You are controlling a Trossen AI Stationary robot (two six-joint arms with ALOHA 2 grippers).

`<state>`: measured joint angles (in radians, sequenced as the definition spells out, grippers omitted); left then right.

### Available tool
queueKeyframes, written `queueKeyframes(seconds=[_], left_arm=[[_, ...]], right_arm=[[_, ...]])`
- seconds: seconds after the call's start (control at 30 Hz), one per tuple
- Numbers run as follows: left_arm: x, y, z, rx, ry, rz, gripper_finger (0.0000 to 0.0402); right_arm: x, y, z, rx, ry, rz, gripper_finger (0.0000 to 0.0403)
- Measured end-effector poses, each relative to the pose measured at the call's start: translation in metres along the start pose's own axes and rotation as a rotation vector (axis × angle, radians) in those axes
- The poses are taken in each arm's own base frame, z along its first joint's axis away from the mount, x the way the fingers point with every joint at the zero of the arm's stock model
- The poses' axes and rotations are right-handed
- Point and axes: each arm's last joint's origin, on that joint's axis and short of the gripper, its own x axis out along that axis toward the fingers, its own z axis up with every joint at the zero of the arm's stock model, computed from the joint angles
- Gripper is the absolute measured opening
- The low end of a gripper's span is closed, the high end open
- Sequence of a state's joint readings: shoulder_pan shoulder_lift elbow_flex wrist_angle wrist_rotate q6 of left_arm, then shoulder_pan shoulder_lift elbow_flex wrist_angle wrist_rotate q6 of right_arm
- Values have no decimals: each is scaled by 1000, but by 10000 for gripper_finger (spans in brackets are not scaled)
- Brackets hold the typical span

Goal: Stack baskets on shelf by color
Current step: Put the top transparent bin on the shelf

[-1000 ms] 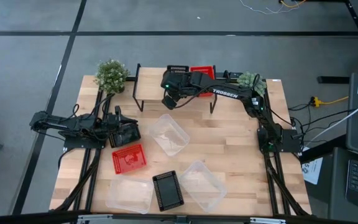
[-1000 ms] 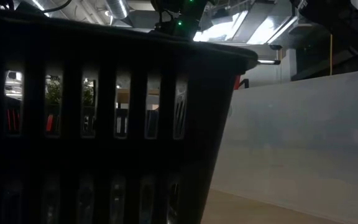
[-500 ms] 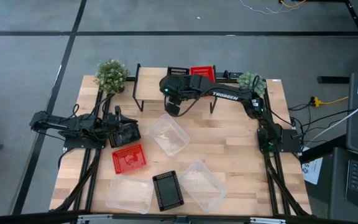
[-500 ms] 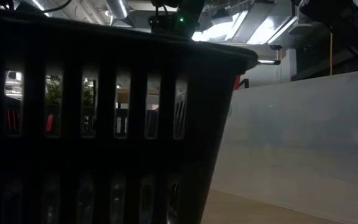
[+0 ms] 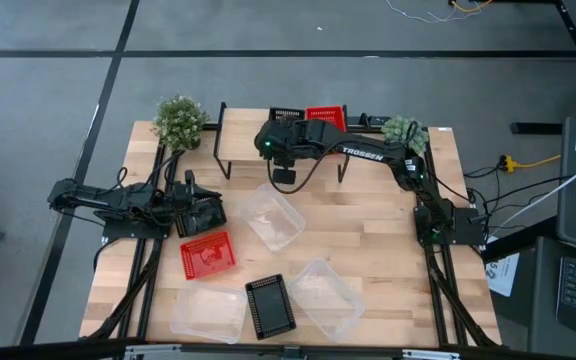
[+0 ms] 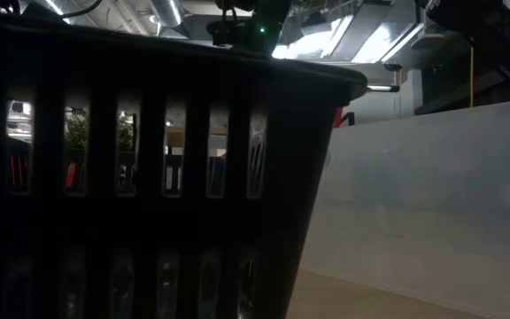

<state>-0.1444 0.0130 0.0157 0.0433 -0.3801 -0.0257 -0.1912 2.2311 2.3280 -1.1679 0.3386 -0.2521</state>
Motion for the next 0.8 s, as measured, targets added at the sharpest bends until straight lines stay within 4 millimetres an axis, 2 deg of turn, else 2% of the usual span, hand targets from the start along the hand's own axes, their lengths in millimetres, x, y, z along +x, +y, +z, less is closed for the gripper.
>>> queueKeyframes(seconds=[0.8], left_arm=[[0, 0, 0, 0, 0, 0, 72]], right_arm=[[0, 0, 0, -352, 2, 2, 117]])
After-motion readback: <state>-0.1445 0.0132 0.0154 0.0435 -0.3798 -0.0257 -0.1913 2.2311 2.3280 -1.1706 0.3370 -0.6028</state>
